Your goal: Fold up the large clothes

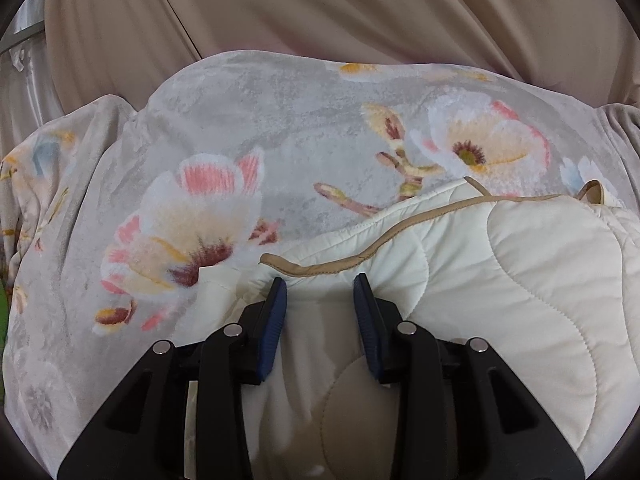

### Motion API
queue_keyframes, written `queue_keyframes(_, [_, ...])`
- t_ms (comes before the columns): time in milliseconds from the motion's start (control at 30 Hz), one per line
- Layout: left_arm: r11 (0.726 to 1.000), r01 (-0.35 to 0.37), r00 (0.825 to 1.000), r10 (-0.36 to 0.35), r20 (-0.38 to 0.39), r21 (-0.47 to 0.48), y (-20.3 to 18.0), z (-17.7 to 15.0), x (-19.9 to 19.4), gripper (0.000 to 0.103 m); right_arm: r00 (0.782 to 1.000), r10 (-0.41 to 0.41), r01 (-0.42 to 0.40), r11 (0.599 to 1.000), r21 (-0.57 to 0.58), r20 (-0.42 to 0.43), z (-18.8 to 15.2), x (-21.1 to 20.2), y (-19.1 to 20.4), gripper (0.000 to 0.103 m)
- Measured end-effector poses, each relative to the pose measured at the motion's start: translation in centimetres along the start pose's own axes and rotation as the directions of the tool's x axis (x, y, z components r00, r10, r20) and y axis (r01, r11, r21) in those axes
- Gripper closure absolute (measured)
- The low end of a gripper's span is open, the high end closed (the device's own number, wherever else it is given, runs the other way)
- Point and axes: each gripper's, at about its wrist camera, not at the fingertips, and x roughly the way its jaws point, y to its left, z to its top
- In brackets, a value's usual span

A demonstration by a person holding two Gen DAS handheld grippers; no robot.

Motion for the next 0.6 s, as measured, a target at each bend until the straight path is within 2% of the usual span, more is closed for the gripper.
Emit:
queue_keyframes(100, [1.0,0.0,1.0,0.0,0.0,0.001,0.1,0.1,0.0,0.069,0.996,0.083,-0.085,0.989,-0.124,-0.019,0.4,-0.9,6.1,0.085])
queue_keyframes(200, [1.0,-0.001,1.0,0.001,0.001,0.002,0.0,0.0,0.0,0.069,0.984,0.115,-0.137,0.977,-0.165,-0.137,-0.9,2.5,9.8,0.086])
queue_keyframes(267, [1.0,0.003,1.0,-0.003,0.007,-0.005,0.1,0.1,-0.1,0.069,0.98,0.107,-0.135,0.978,-0.162,-0.17,-2.4,5.2,10.2,0.089])
queue_keyframes(367, [1.0,0.003,1.0,-0.003,0.008,-0.006,0.1,0.0,-0.2,0.069,0.976,0.136,-0.161,0.977,-0.143,-0.173,-2.8,5.5,9.7,0.09])
queue_keyframes(467, [1.0,0.003,1.0,-0.003,0.011,-0.01,0.1,0.0,-0.3,0.069,0.97,0.162,-0.178,0.981,-0.079,-0.18,-2.0,5.2,8.9,0.091])
queue_keyframes(567, [1.0,-0.003,0.999,0.003,0.032,-0.008,0.0,0.1,-1.6,0.068,0.971,0.198,-0.207,0.977,-0.059,-0.131,0.2,3.8,9.9,0.087])
queue_keyframes(600, [0.999,0.049,0.998,-0.048,0.048,-0.024,-0.1,0.3,-2.9,0.067,0.972,0.204,-0.213,0.975,-0.069,-0.115,1.0,3.5,10.6,0.087])
